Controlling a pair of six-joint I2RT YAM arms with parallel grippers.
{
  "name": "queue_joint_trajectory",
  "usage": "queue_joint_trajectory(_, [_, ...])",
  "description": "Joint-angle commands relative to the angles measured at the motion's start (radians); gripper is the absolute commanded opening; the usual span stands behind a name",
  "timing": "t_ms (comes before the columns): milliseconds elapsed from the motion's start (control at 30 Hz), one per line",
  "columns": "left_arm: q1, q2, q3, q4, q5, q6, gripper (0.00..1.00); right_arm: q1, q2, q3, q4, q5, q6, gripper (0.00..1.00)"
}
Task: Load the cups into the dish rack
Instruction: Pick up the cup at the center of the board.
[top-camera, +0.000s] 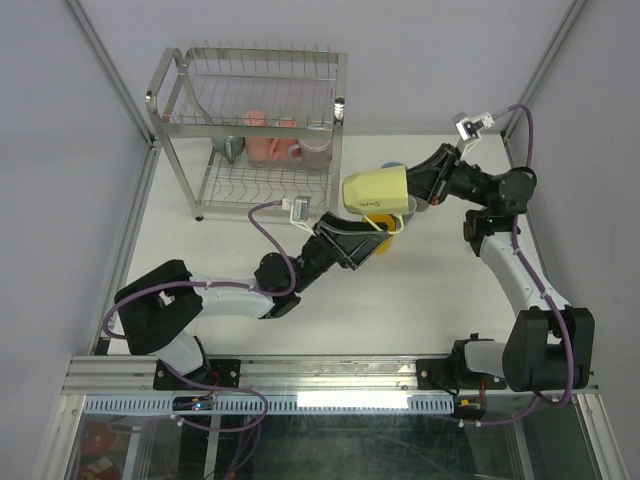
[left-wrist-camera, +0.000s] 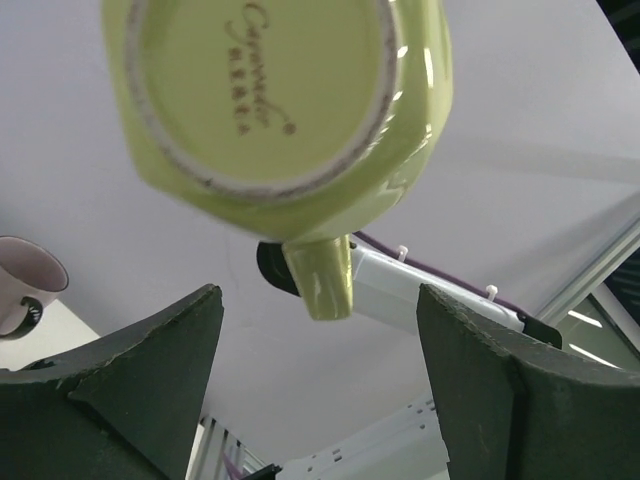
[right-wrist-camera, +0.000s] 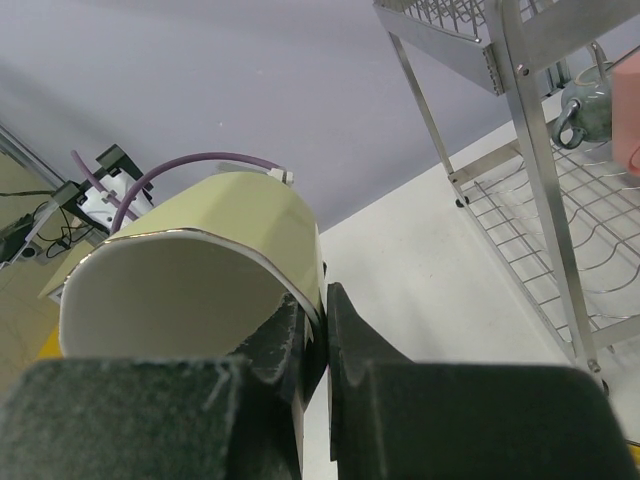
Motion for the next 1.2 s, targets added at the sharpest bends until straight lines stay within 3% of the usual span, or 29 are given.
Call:
queue_joint_trajectory(0, [-0.028, 0.020, 0.077, 0.184, -0.033, -0.022, 0.75, 0.001, -0.032, 0.013, 0.096, 0.073, 0.040, 0.00])
queue_joint_trajectory(233, [-0.033, 0.061, 0.127, 0.178, -0.091, -0.061, 0.58, 0.001, -0.033, 0.007, 0.123, 0.074, 0.051, 0.00])
queue_joint_trajectory(567, [-0.033, 0.090, 0.200, 0.136, -0.103, -0.089, 0.43, 0.002, -0.038, -0.007, 0.134, 0.075, 0.047, 0.00])
queue_joint_trajectory(700, [-0.033, 0.093, 0.197, 0.136, -0.103, -0.087, 0.26, 0.002, -0.038, -0.010, 0.136, 0.075, 0.046, 0.00])
queue_joint_trajectory(833, [-0.032, 0.093, 0.186, 0.152, -0.104, -0.074, 0.03, 0.002, -0.039, -0.015, 0.135, 0.074, 0.041, 0.00])
queue_joint_trajectory(933, [-0.030, 0.086, 0.172, 0.169, -0.095, -0.061, 0.00, 0.002, -0.044, -0.015, 0.118, 0.073, 0.030, 0.01])
queue_joint_trajectory(1067, [-0.024, 0.073, 0.138, 0.210, -0.083, -0.045, 0.00, 0.000, -0.052, -0.020, 0.103, 0.063, 0.008, 0.40])
queue_joint_trajectory(1167, [-0.012, 0.056, 0.112, 0.239, -0.050, -0.041, 0.00, -0.001, -0.058, -0.022, 0.097, 0.053, -0.001, 0.62])
